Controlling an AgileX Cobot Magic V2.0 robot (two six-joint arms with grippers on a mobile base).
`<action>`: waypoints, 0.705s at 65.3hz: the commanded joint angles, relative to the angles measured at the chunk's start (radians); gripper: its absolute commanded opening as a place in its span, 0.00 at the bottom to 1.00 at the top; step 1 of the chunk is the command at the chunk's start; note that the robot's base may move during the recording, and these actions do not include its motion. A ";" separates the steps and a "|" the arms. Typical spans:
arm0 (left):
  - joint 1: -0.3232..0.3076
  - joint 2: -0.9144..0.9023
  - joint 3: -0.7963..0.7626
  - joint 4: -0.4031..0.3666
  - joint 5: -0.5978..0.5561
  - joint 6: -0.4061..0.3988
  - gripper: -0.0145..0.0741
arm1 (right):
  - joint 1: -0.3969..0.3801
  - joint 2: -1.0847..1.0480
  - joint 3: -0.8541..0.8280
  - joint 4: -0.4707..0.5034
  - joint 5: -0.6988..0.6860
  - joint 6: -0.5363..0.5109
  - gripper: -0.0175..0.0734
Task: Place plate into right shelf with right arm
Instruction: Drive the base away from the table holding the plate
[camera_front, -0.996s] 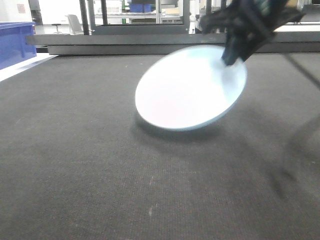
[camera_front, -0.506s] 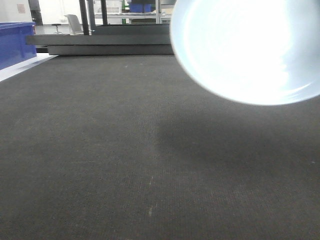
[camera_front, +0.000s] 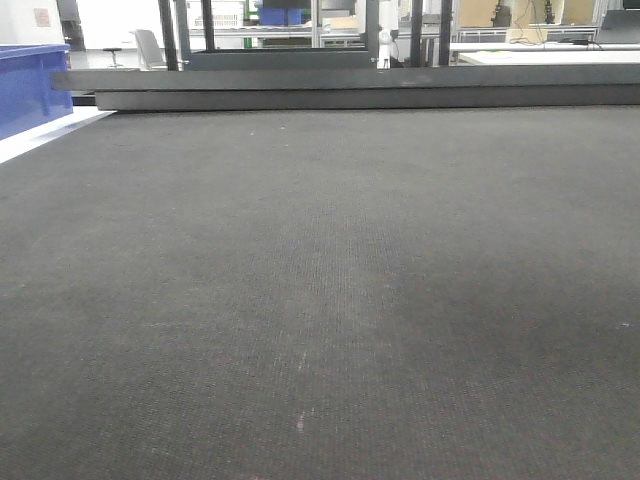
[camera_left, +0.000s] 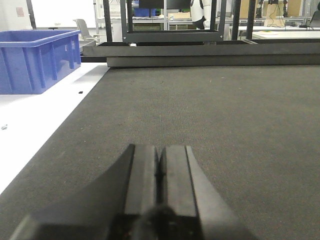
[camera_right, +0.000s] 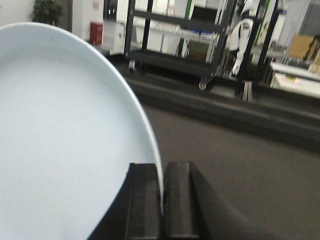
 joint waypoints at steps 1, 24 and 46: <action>-0.006 -0.012 0.006 -0.002 -0.087 -0.002 0.11 | -0.006 -0.017 -0.027 -0.021 -0.124 -0.006 0.25; -0.006 -0.012 0.006 -0.002 -0.087 -0.002 0.11 | -0.006 -0.028 -0.027 -0.021 -0.183 -0.006 0.25; -0.006 -0.012 0.006 -0.002 -0.087 -0.002 0.11 | -0.006 -0.028 -0.027 -0.021 -0.181 -0.006 0.25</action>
